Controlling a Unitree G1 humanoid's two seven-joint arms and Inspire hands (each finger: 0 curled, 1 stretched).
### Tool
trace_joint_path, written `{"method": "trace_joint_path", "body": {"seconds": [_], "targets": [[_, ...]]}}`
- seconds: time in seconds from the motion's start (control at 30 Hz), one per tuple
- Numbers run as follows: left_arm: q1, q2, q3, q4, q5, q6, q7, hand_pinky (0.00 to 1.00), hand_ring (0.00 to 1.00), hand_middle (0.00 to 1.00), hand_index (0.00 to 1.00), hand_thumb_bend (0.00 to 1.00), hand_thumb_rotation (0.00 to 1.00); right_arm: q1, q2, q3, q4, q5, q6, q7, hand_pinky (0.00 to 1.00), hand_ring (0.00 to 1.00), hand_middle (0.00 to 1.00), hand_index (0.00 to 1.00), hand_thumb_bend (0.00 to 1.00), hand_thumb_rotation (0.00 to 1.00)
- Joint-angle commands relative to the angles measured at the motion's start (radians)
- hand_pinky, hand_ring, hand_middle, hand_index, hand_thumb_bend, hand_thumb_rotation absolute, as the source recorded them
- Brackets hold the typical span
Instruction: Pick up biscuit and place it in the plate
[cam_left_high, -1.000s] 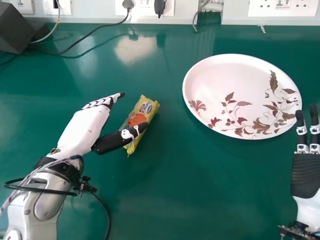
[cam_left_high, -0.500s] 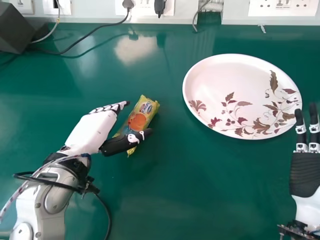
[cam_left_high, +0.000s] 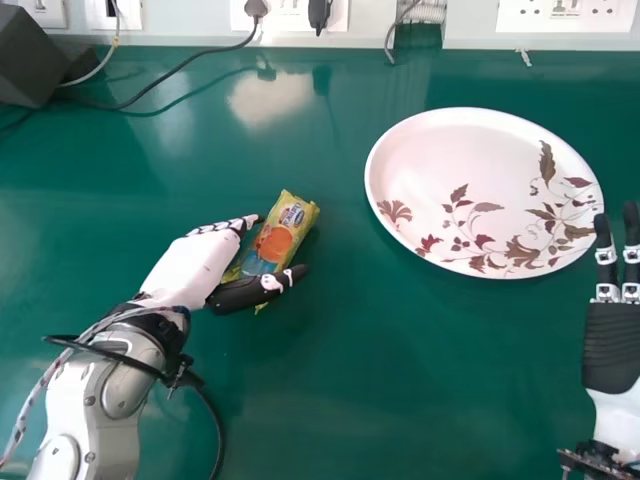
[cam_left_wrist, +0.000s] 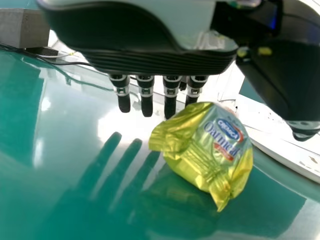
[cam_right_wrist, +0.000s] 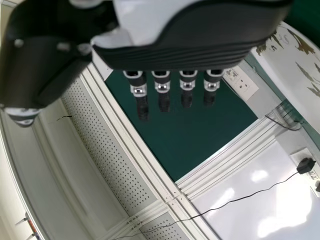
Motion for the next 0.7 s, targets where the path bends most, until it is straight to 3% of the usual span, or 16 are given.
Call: {"method": "trace_joint_path", "body": {"seconds": [0.0,0.67], "targets": [[-0.004,0.006,-0.014,0.013,0.016,0.005,-0.009,1.0,1.0,1.0,1.0,1.0,0.61,0.016,0.013,-0.005,-0.011,0.001,-0.001,0.002,1.0,1.0,1.0,0.91,1.0,0.37],[-0.029,0.017,-0.061,0.093,0.053,0.003,-0.026,1.0,1.0,1.0,0.98,1.0,0.6,0.029,0.013,-0.006,-0.023,0.004,0.001,-0.001,1.0,1.0,0.99,0.88,1.0,0.31]]}}
